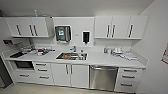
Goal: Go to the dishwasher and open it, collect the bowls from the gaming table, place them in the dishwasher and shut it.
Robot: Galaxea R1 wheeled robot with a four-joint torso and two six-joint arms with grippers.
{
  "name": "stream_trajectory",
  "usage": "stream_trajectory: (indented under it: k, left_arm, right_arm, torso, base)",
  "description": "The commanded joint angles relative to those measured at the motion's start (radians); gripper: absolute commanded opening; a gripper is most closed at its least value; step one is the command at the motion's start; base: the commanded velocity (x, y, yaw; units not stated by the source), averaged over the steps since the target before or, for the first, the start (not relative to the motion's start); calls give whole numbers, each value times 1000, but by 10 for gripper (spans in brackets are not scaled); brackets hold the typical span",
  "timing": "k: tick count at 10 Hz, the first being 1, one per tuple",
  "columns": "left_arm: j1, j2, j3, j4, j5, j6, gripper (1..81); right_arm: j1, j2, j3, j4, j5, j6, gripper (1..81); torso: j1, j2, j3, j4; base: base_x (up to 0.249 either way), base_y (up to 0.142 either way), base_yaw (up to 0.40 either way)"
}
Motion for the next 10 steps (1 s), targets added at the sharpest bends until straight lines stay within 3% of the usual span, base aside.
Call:
stream_trajectory:
  k: [1,10]
  left_arm:
    - [-46,-12,8,13,41,4,811]
    - [-46,-5,11,13,41,2,811]
  right_arm:
    - [58,-9,12,-8,-54,-3,811]
    - [65,-6,7,-5,-54,-2,811]
  torso:
    - [0,0,0,0]
    - [0,0,0,0]
  base:
    - [112,0,0]
    - [151,0,0]
